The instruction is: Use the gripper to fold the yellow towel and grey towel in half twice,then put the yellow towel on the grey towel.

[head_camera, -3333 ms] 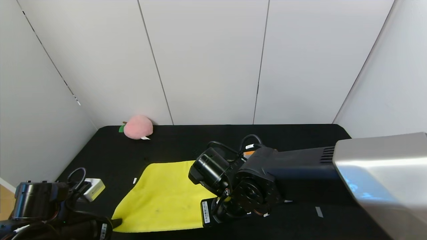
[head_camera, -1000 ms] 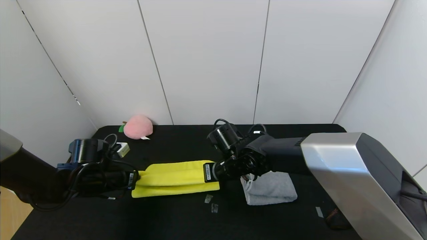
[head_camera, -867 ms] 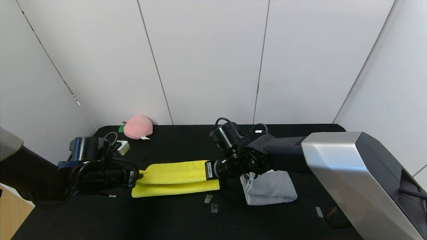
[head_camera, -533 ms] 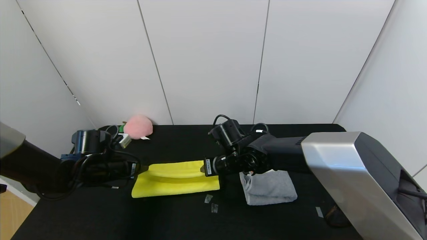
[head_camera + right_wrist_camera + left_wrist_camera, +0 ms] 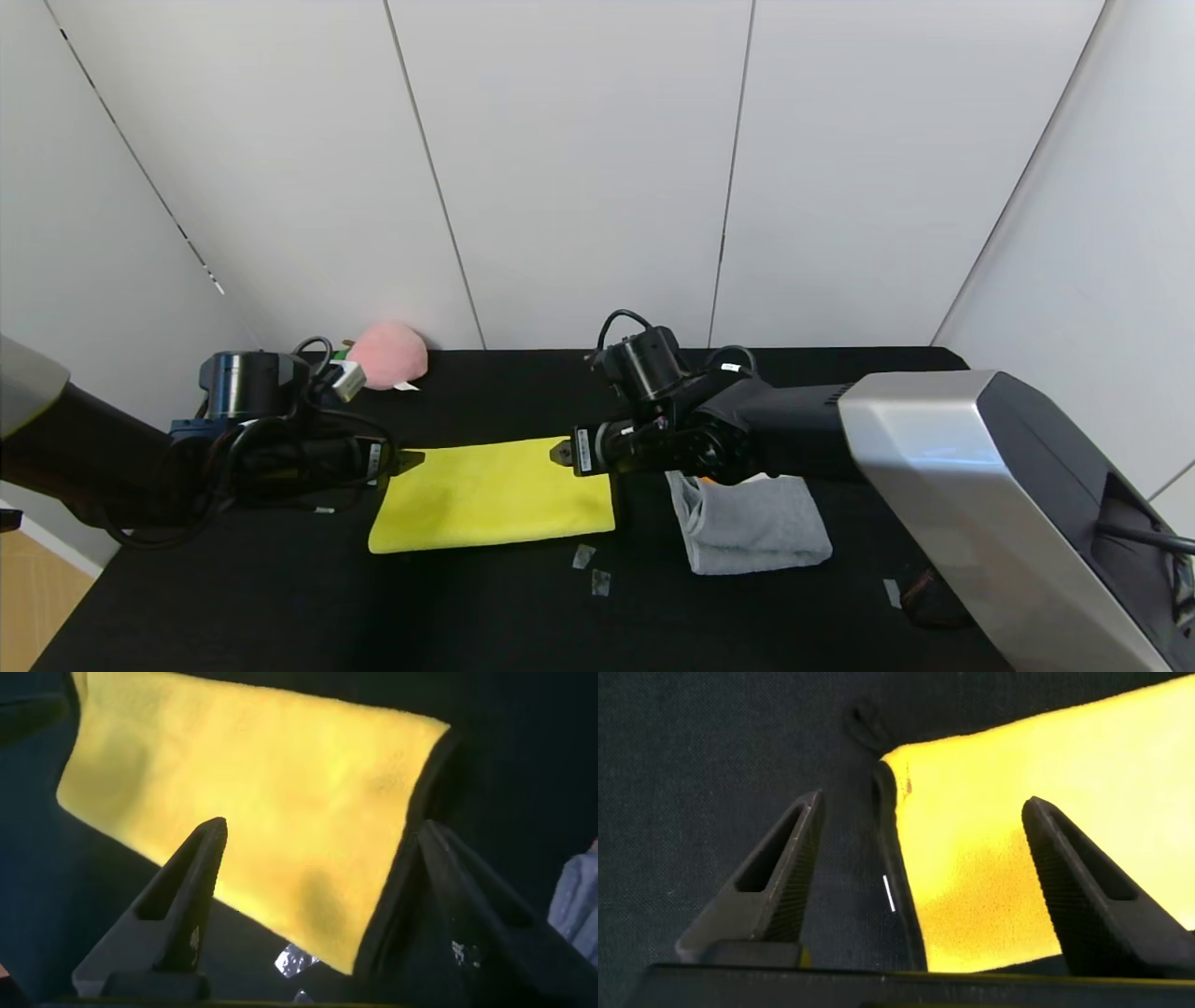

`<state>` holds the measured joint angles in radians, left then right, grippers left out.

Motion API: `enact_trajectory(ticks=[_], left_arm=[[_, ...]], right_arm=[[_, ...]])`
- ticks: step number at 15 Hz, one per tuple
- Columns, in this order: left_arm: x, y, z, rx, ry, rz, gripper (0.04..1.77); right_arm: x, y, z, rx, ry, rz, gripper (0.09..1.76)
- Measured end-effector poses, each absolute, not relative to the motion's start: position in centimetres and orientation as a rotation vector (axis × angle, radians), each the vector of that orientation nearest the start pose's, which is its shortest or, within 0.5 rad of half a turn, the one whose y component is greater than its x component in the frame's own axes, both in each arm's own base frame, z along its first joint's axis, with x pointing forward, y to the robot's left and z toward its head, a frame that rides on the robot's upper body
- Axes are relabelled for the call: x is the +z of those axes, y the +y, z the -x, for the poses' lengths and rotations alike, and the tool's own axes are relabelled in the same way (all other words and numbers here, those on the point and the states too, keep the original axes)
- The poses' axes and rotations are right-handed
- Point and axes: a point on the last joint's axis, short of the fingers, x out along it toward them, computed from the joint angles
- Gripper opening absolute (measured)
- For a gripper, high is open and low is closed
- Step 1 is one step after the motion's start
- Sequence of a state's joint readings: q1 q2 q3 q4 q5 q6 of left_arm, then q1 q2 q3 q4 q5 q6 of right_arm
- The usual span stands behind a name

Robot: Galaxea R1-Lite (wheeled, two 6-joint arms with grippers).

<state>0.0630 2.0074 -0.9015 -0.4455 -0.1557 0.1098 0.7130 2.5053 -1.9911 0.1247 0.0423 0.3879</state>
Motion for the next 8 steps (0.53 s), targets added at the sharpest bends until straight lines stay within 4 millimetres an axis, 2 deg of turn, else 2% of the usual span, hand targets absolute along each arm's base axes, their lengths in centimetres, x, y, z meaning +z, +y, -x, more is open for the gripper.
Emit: enact_trajectory(ticks=[8], left_arm=[[10.3, 2.3, -34.0, -0.115, 0.615, -0.019, 1.64]], right_arm=[[9.7, 32.9, -39.0, 0.565, 0.758, -0.139, 1.63]])
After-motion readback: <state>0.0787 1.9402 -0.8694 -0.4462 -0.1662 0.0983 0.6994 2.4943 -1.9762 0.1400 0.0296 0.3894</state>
